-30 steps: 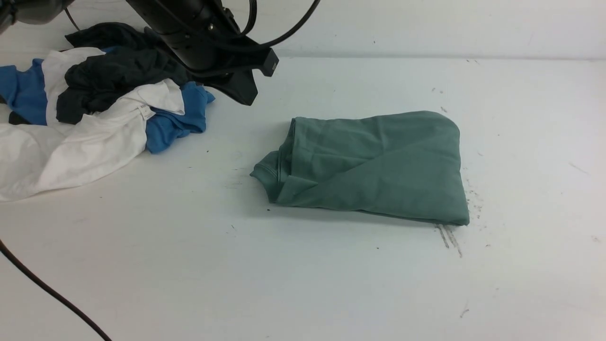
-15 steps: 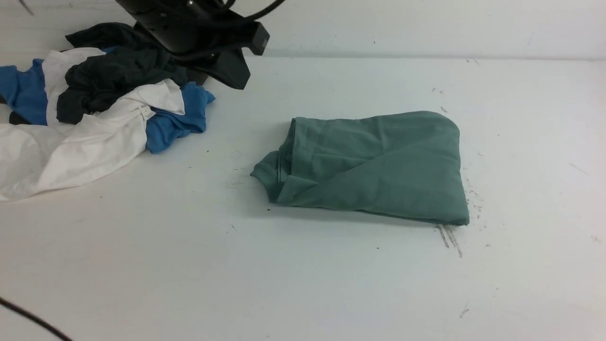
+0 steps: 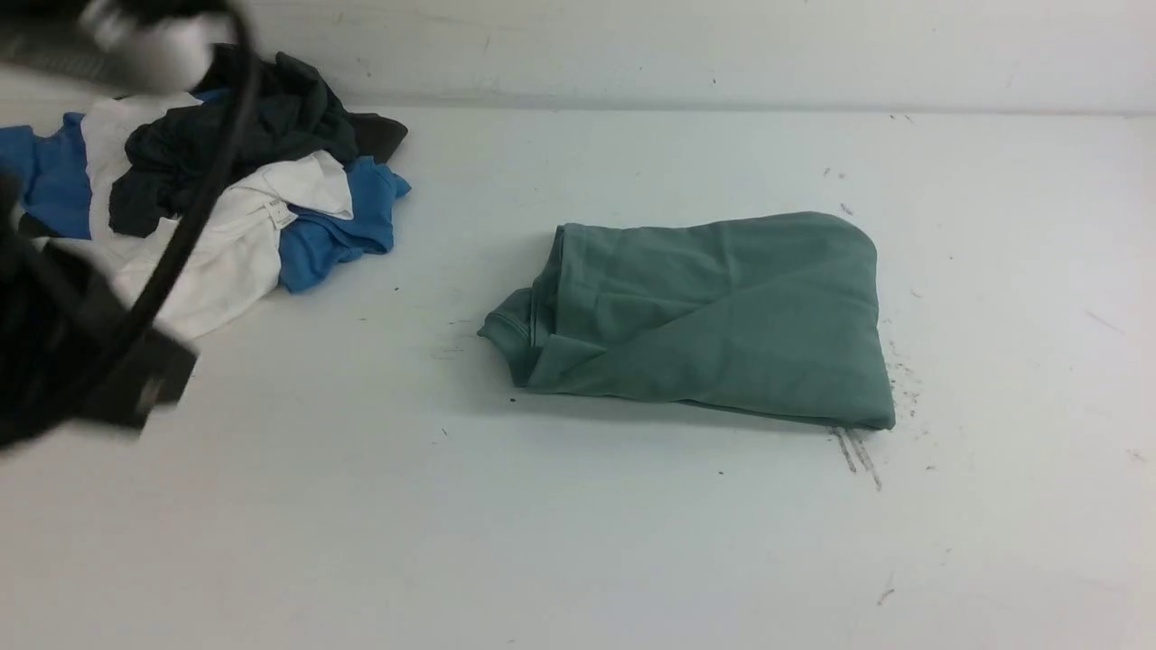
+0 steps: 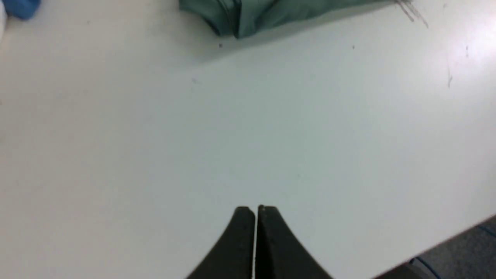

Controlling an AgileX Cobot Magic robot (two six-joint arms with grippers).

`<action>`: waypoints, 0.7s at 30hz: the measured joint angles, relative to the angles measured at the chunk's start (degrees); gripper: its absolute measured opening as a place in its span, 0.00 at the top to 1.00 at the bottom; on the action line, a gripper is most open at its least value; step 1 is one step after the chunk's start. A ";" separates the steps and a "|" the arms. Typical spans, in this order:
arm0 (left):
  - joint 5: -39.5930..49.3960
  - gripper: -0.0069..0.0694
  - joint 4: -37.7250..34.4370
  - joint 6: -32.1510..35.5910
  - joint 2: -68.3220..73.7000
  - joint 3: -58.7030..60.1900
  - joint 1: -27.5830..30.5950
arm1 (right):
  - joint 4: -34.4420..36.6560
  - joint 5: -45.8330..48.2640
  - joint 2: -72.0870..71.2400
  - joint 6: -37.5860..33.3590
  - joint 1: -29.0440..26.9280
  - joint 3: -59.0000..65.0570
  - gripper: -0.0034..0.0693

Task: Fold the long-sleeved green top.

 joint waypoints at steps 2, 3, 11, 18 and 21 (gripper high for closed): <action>-5.69 0.91 -0.48 -0.82 -9.54 10.65 0.00 | 0.00 0.00 0.00 -0.04 0.00 0.00 0.97; -11.06 0.91 -0.69 -0.87 -13.64 15.32 0.00 | 0.00 0.00 0.00 -0.04 0.00 0.00 0.97; -43.65 0.91 2.39 -1.24 -40.36 40.95 0.00 | 0.00 -0.05 0.00 -0.04 0.00 0.00 0.97; -47.22 0.91 4.28 -0.83 -50.46 47.38 0.00 | 0.00 -0.05 0.00 -0.04 0.00 0.00 0.97; -46.92 0.91 4.41 -0.83 -51.74 48.94 0.00 | 0.00 -0.05 0.00 -0.04 0.00 0.00 0.97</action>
